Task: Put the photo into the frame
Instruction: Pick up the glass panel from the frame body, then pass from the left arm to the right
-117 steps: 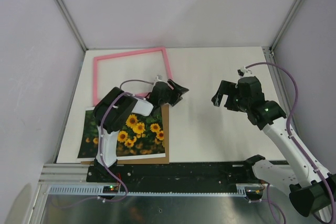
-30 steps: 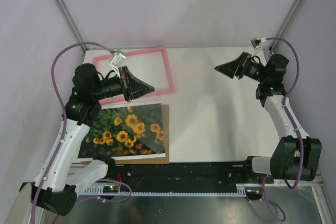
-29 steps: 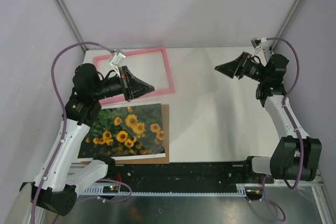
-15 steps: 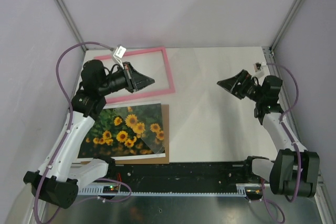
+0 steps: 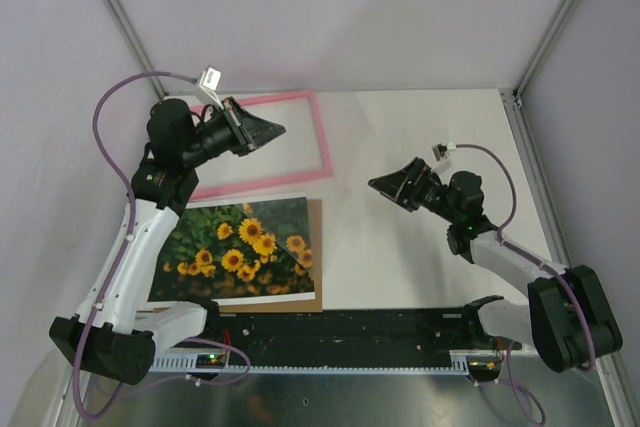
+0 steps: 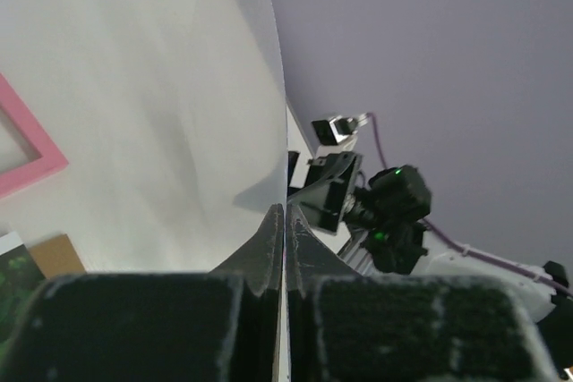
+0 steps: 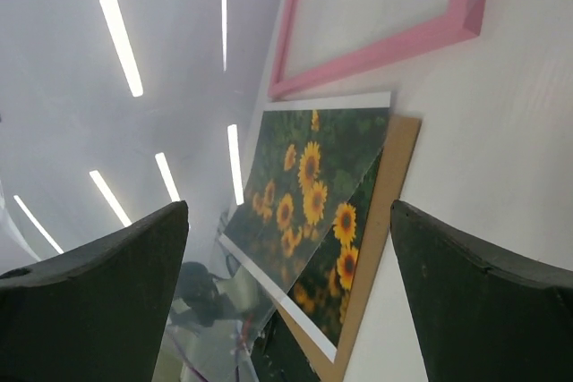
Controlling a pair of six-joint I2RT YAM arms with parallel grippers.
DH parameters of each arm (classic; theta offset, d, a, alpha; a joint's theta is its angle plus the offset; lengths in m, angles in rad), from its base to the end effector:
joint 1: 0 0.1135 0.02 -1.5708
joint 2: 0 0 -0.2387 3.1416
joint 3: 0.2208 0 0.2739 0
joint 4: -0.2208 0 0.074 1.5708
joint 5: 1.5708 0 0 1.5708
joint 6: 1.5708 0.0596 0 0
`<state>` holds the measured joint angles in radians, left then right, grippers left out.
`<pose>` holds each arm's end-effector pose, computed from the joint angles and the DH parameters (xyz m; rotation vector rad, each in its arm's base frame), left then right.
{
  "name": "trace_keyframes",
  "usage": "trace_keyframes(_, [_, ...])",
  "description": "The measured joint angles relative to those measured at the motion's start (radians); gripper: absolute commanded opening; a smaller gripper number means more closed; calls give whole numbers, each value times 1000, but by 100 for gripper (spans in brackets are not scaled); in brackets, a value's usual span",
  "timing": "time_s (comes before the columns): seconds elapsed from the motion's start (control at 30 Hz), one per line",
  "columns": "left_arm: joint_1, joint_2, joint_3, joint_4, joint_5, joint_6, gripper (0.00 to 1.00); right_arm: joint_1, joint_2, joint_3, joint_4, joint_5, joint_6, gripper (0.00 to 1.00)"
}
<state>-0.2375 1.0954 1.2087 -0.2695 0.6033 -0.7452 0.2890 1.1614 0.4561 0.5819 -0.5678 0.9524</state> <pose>0.2750 -0.1014 0.3964 0.0114 1.8649 -1.2214 0.2695 0.1136 0.1896 0.1494 1.8778 1.3704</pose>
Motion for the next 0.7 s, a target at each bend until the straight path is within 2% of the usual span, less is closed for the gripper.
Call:
trace_keyframes(0.23, [17,1,32,22,-18,-58,0,78,104,-38,225,120,140,99])
trace_keyframes(0.57, [35,37,53,64,-24,-154,0,90,233,-58,572,200,296,99])
trace_keyframes(0.7, [45,51,66,83,-23,-190,0,84,289,-58,661,206,355,99])
